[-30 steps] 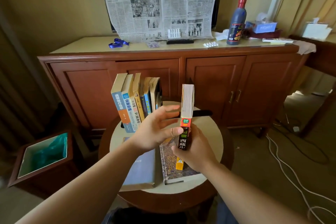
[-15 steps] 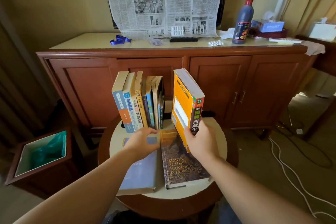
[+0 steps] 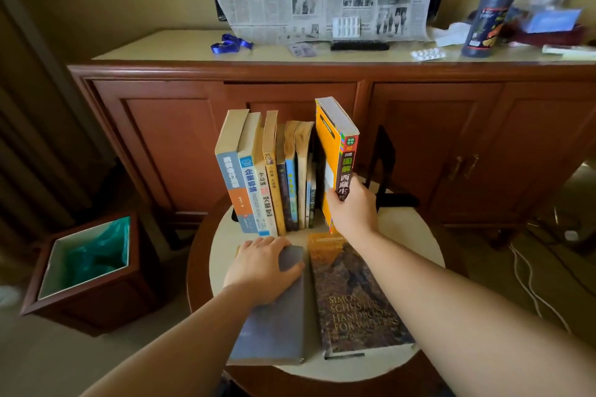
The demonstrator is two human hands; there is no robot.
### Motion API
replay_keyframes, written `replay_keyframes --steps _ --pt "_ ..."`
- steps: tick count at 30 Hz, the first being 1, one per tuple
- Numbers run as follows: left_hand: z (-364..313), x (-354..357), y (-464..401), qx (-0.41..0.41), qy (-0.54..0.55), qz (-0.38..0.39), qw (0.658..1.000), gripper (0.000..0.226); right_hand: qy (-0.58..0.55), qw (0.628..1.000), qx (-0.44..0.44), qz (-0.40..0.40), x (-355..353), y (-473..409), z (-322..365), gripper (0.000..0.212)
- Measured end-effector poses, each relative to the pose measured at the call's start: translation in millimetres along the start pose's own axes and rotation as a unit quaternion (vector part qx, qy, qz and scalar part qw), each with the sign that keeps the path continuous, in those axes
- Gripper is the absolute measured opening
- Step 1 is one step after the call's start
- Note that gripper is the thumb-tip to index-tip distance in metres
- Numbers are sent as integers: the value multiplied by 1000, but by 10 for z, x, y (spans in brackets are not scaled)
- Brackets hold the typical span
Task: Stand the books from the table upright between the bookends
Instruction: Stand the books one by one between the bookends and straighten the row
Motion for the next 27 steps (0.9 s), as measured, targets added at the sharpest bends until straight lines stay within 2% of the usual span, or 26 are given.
replay_keyframes --steps 7,12,16,20,22,24,26,27 --pt "9 -6 6 3 5 -10 1000 50 40 995 22 88 242 -219 22 32" --pt "31 18 -7 2 6 -11 1000 50 111 976 2 187 222 -210 -120 19" --pt "30 21 -6 2 -7 -9 1000 52 135 973 -25 183 180 -204 -52 33" --pt "40 16 6 -4 31 -8 999 48 156 967 2 201 193 -179 -34 47" --pt "61 0 38 -21 116 -48 992 45 171 964 27 200 198 -93 -63 52" --pt "93 -59 82 -56 171 -115 977 46 183 964 45 188 195 69 -117 67" --pt "150 -130 147 -102 145 -153 972 51 161 970 43 176 176 274 -190 81" --pt "187 -150 189 -116 113 -159 974 52 147 975 29 166 162 378 -230 78"
Point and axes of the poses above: each hand's wrist, its own y-axis away from the middle knuckle, its own x-axis out of the palm, z = x × y, the point moved 1 cm from there along -y, towards the middle knuckle, and after that the axes turned 15 degrees about x, right-handed, at the moved point
